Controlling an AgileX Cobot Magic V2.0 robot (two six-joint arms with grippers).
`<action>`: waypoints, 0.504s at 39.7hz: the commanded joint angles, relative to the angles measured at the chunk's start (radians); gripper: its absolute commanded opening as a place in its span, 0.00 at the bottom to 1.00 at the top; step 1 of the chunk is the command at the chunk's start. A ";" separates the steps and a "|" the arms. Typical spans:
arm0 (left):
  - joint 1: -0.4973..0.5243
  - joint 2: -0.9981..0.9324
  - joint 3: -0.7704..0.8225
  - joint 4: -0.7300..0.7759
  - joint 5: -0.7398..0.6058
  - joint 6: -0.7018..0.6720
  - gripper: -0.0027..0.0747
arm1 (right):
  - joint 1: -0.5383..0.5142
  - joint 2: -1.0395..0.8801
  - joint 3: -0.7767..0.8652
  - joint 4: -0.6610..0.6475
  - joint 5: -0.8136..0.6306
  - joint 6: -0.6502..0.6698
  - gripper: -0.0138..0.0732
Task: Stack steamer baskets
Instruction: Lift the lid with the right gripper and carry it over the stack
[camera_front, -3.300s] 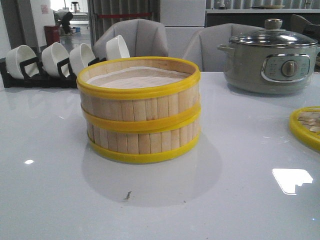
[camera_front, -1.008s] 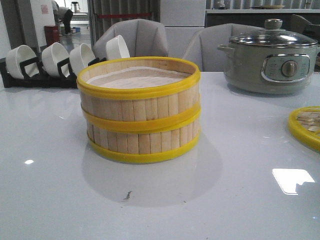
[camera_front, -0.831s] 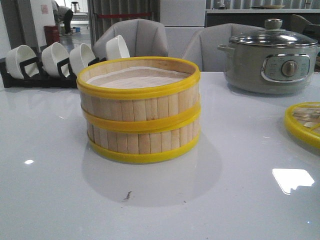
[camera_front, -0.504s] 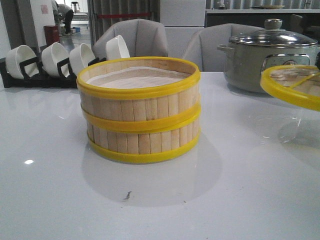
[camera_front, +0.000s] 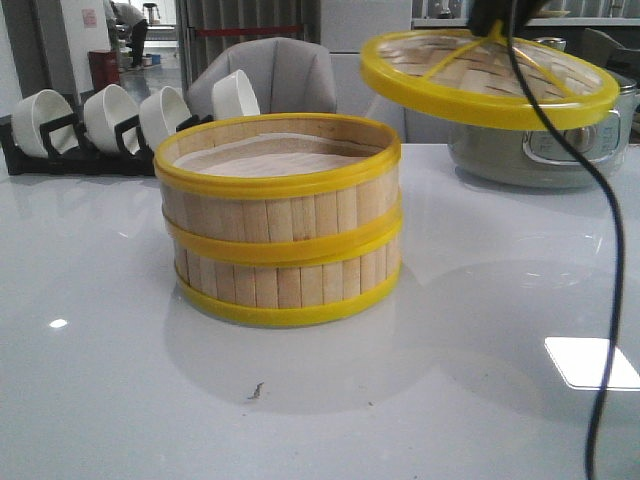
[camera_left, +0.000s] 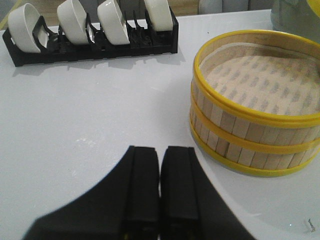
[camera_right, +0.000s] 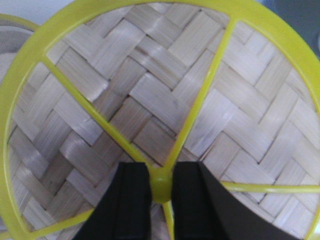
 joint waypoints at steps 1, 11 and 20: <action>0.002 -0.002 -0.027 0.000 -0.085 -0.008 0.14 | 0.049 -0.054 -0.070 0.007 -0.040 -0.003 0.22; 0.002 -0.002 -0.027 0.000 -0.085 -0.008 0.14 | 0.174 0.009 -0.167 0.022 -0.013 -0.003 0.22; 0.002 -0.002 -0.027 0.000 -0.085 -0.008 0.14 | 0.246 0.066 -0.238 0.022 -0.002 -0.003 0.22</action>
